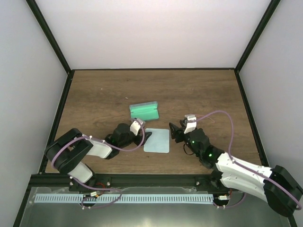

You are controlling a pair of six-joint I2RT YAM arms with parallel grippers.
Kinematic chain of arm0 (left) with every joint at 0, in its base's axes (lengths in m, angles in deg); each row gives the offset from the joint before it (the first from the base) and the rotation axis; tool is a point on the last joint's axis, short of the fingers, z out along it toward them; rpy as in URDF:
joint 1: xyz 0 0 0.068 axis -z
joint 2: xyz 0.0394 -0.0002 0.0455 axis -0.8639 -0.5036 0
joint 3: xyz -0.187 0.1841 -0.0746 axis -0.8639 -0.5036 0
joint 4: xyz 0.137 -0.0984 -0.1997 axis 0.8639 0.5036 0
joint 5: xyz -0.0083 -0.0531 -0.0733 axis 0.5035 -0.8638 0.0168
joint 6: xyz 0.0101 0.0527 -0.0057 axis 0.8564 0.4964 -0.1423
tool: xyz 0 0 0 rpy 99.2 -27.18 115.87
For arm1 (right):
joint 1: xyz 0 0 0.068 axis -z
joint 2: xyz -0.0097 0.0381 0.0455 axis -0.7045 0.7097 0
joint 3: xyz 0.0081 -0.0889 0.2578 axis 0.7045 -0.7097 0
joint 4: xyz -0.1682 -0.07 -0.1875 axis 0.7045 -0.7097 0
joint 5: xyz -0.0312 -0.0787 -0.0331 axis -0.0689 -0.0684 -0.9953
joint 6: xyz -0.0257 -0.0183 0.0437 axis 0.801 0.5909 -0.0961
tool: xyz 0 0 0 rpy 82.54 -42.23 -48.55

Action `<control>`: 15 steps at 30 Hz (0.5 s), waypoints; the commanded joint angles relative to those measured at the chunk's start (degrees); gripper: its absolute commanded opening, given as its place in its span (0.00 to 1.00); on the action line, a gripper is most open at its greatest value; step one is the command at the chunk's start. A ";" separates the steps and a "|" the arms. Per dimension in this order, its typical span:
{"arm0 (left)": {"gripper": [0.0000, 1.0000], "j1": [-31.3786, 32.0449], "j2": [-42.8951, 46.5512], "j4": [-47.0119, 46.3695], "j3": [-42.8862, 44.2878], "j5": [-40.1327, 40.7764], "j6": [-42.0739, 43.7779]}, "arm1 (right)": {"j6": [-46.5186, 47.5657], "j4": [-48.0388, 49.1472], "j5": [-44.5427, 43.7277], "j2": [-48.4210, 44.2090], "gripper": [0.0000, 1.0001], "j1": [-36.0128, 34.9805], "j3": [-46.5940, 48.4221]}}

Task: Organize the sunglasses
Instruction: Fold the glasses cleaning cloth at the center of the board.

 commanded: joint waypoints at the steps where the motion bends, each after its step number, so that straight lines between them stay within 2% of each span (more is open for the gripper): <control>1: 0.65 -0.22 -1.43 4.31 5.21 -6.35 -1.67 | 1.15 -3.26 4.44 1.08 0.64 1.25 3.39; 3: 0.64 0.20 -1.38 10.97 9.69 -5.33 -3.81 | 2.65 -6.46 5.08 3.81 0.64 1.49 7.77; 5: 0.61 0.63 -0.79 17.23 13.65 -1.05 -6.86 | 4.00 -9.37 5.38 7.27 0.64 1.65 12.47; 8: 0.62 1.11 1.05 23.22 17.44 1.80 -8.69 | 5.57 -10.57 6.70 11.77 0.66 1.74 17.29; 10: 0.68 1.79 3.60 25.85 18.44 4.63 -9.43 | 6.15 -9.17 7.69 13.02 0.66 1.76 17.87; 12: 0.79 2.54 7.05 29.03 19.11 8.69 -10.00 | 6.50 -8.42 8.82 13.48 0.67 1.93 17.50; 15: 0.87 3.24 11.17 38.23 22.94 13.83 -10.87 | 6.17 -8.39 10.08 13.30 0.69 1.96 17.06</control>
